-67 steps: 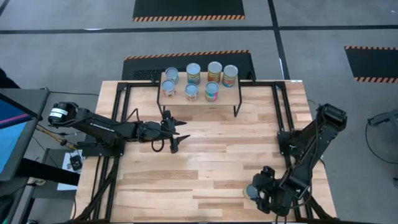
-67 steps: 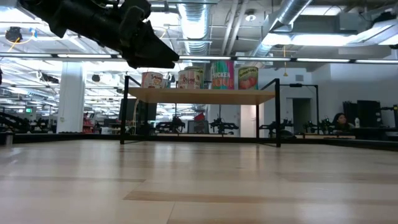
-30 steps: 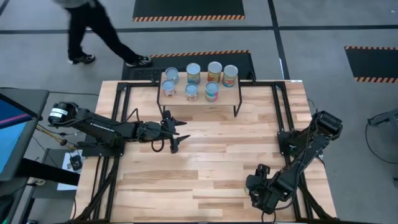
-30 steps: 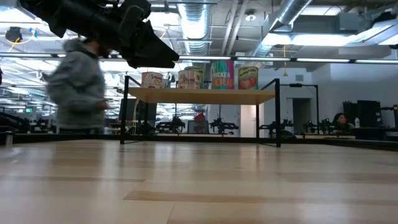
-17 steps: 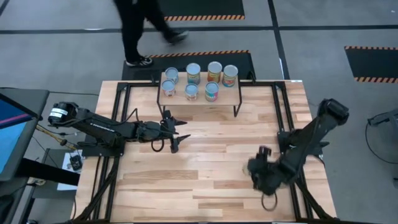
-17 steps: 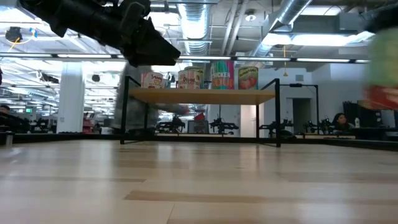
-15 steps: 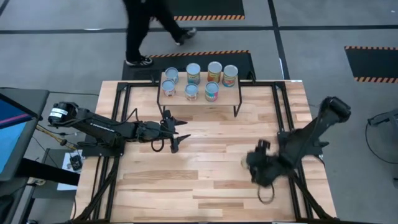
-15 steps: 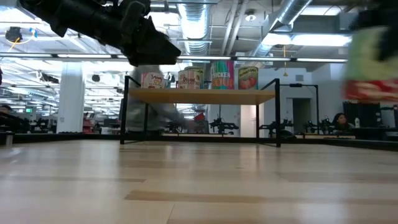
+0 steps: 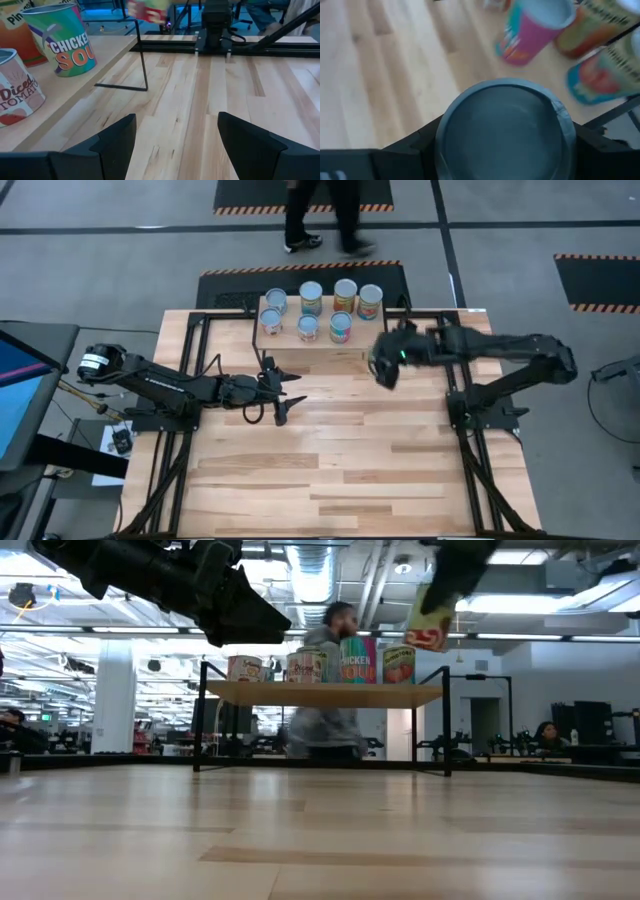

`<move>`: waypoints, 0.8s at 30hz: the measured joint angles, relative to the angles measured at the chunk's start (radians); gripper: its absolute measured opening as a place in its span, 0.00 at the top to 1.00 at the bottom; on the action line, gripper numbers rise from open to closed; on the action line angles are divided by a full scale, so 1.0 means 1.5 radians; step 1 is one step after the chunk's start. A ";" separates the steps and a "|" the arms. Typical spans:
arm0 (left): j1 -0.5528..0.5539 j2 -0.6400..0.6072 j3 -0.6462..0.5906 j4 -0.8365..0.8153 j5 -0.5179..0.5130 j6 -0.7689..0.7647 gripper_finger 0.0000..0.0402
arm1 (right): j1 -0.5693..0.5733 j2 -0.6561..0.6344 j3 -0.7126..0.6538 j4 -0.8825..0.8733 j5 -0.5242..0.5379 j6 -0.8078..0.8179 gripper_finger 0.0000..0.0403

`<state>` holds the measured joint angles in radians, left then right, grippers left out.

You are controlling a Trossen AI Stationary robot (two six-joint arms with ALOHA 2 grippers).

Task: Pick and place cans onto a shelf
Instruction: Put the canned spaghetti sauce on the shelf

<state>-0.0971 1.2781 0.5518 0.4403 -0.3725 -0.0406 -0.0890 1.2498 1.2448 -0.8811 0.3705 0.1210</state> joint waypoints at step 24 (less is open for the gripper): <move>0.000 0.000 0.000 -0.021 0.000 0.004 0.33 | -0.267 0.227 0.175 -0.069 -0.218 -0.224 0.27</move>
<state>-0.0971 1.2781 0.5518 0.4089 -0.3725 -0.0349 -0.4889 1.5902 1.5066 -0.9851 0.0441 -0.2148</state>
